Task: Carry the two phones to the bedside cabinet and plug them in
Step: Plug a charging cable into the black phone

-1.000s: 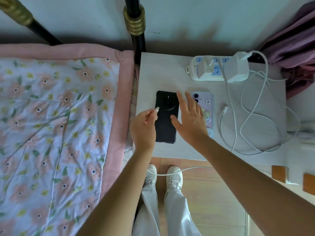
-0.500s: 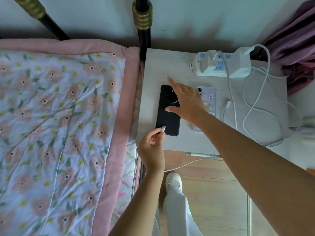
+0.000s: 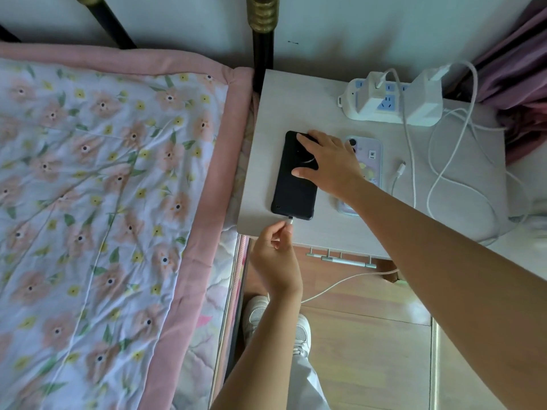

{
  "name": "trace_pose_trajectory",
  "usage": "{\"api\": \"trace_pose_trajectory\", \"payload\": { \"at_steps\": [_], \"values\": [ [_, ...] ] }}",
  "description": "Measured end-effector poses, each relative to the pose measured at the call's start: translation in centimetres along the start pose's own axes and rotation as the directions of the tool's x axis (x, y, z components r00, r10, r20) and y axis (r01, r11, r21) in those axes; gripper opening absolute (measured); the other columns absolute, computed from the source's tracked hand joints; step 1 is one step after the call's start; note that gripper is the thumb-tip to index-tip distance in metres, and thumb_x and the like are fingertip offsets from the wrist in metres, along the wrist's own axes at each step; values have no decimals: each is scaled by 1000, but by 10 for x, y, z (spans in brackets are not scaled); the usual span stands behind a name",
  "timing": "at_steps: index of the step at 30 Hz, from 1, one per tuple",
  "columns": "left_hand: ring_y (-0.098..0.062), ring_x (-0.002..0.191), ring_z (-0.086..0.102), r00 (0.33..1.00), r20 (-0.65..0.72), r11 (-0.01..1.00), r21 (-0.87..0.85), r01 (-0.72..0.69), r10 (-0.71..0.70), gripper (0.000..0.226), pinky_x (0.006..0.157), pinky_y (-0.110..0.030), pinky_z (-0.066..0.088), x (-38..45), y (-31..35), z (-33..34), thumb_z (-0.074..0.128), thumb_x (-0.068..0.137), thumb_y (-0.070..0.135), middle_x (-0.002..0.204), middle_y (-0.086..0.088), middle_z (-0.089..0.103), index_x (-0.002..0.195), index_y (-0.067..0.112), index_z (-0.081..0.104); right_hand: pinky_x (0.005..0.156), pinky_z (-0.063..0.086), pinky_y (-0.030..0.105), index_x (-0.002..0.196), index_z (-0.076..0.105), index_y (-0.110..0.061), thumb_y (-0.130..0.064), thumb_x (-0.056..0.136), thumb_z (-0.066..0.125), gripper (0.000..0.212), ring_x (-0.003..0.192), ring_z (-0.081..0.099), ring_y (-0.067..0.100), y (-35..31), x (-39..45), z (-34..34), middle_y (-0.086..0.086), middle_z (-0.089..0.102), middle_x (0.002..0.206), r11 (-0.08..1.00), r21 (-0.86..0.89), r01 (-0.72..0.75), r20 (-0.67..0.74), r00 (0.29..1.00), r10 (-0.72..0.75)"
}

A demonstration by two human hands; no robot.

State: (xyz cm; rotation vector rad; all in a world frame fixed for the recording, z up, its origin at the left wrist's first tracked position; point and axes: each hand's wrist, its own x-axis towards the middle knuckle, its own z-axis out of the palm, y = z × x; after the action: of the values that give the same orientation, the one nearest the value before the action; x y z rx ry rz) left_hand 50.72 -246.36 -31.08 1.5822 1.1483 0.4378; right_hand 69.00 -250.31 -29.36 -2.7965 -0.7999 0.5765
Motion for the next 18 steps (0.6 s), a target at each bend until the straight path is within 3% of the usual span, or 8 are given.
{"api": "trace_pose_trajectory", "payload": {
  "at_steps": [8, 14, 16, 18],
  "values": [
    [-9, 79, 68, 991, -66, 993, -26, 118, -119, 15, 74, -22, 53, -4, 5, 9, 66, 83, 10, 88, 2, 75, 95, 12, 75, 116, 17, 53, 147, 22, -31, -50, 87, 56, 72, 142, 22, 26, -1, -2, 1, -1, 23, 156, 1000, 8, -10, -1, 1000, 10],
    [5, 69, 65, 977, -117, 982, -80, 171, -180, 16, 65, -5, 48, -9, 10, 12, 66, 83, 3, 81, 4, 72, 93, 11, 75, 117, 16, 52, 147, 22, -31, -51, 87, 55, 72, 142, 22, 25, 0, -5, 2, -2, 23, 156, 1000, 12, -16, -4, 1000, 16],
    [8, 70, 64, 976, -107, 980, -89, 179, -188, 16, 66, -9, 51, -9, 11, 11, 66, 83, 3, 80, 3, 73, 92, 13, 75, 117, 16, 52, 148, 21, -31, -51, 87, 55, 72, 142, 22, 25, 0, -6, 2, -2, 23, 156, 1000, 3, -15, -6, 1000, 15],
    [0, 70, 66, 974, -87, 975, -97, 200, -209, 16, 70, -25, 57, -9, 10, 10, 67, 82, 5, 77, 6, 72, 90, 17, 75, 117, 16, 52, 148, 21, -31, -51, 88, 54, 71, 142, 22, 25, 0, -7, 2, -1, 23, 157, 1000, -4, -16, -5, 1000, 16]
  ]
}}
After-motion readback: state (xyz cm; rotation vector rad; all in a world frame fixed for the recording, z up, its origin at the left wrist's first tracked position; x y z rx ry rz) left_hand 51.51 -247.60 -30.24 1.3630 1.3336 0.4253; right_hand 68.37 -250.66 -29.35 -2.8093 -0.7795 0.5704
